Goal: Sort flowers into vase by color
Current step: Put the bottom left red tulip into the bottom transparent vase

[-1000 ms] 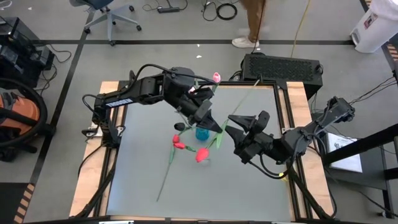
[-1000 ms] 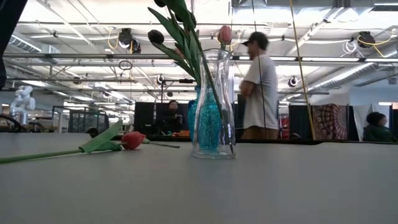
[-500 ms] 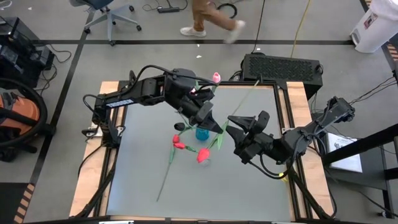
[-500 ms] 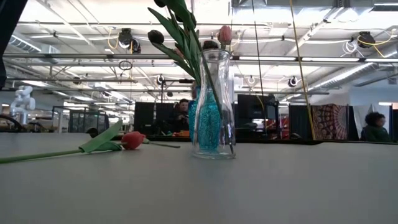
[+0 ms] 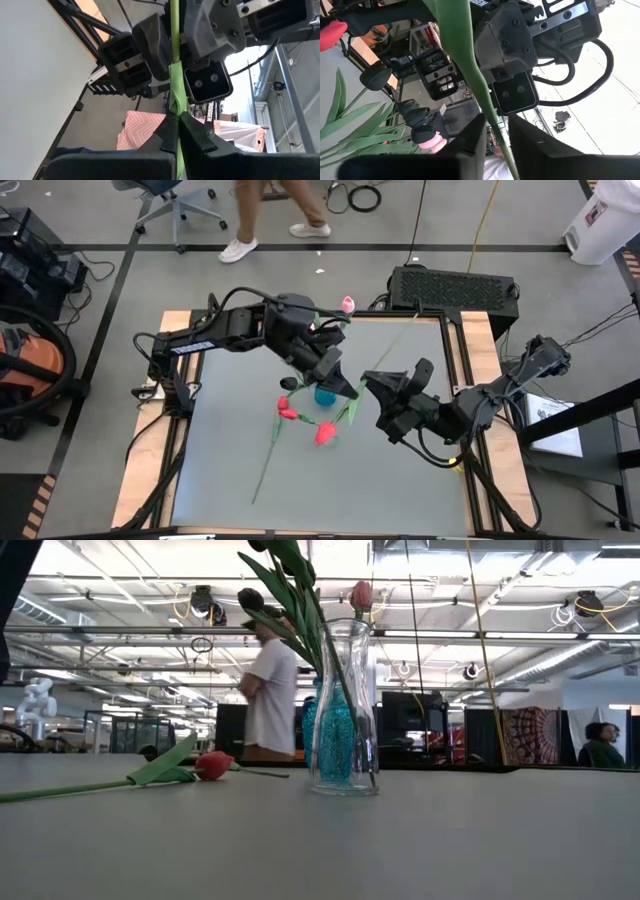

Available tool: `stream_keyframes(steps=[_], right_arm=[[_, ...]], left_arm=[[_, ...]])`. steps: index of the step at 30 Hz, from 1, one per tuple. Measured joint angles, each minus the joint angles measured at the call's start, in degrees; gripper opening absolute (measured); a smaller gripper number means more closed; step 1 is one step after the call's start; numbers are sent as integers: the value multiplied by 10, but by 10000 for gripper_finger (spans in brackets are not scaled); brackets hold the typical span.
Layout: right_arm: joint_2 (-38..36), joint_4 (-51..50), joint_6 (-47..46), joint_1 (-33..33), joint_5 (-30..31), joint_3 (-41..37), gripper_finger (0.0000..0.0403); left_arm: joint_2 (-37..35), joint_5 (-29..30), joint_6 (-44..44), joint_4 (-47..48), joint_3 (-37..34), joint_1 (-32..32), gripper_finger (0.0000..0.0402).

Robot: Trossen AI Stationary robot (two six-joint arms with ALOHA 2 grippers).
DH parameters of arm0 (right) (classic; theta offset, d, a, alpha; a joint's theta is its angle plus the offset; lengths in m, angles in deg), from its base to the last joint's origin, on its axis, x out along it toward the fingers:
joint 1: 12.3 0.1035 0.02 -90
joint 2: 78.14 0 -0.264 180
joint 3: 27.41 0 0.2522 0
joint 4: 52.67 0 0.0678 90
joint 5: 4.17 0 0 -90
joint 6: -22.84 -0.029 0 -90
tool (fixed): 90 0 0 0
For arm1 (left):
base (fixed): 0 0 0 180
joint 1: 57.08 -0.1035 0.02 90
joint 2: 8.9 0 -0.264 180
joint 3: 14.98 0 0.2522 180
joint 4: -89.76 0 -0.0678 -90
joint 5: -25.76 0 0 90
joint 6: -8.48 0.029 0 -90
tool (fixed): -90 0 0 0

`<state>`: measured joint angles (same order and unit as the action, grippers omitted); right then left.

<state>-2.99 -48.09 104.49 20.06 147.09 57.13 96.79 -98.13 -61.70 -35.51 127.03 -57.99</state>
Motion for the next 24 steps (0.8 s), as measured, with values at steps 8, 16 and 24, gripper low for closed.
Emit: stream_keyframes(steps=[8,16,24], right_arm=[[0,-18,1,0,-9,0,6],[-2,-17,-16,0,-19,2,3],[-2,-20,-17,16,-18,2,1]], left_arm=[[0,-19,-20,-17,0,3,11],[0,-36,-74,-86,-1,3,11],[1,-52,-138,-146,-1,2,72]])
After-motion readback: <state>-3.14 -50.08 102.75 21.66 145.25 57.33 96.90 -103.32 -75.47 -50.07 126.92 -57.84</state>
